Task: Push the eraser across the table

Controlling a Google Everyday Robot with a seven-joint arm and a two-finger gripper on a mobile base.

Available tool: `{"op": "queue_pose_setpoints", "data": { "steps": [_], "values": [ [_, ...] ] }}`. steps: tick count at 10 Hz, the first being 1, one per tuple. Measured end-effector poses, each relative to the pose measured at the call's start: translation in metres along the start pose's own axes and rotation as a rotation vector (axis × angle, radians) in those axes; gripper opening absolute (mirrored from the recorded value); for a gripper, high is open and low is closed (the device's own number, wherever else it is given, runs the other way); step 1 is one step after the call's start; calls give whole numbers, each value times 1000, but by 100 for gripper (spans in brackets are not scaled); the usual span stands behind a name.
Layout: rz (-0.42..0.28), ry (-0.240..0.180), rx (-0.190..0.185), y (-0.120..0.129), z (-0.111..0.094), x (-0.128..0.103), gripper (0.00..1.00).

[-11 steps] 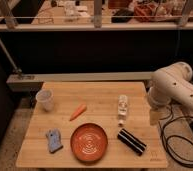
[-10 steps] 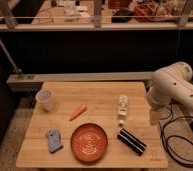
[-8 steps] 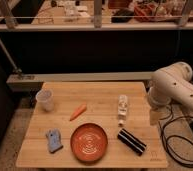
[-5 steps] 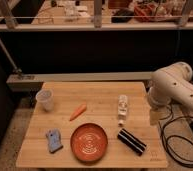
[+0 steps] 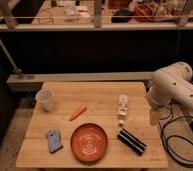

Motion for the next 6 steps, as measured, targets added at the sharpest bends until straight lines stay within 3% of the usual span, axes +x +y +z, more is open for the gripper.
{"op": "queue_pose_setpoints", "data": {
  "steps": [3, 6],
  "values": [
    [-2, -6, -2, 3, 0, 2, 80],
    [2, -40, -20, 32, 3, 17, 80]
  ]
}}
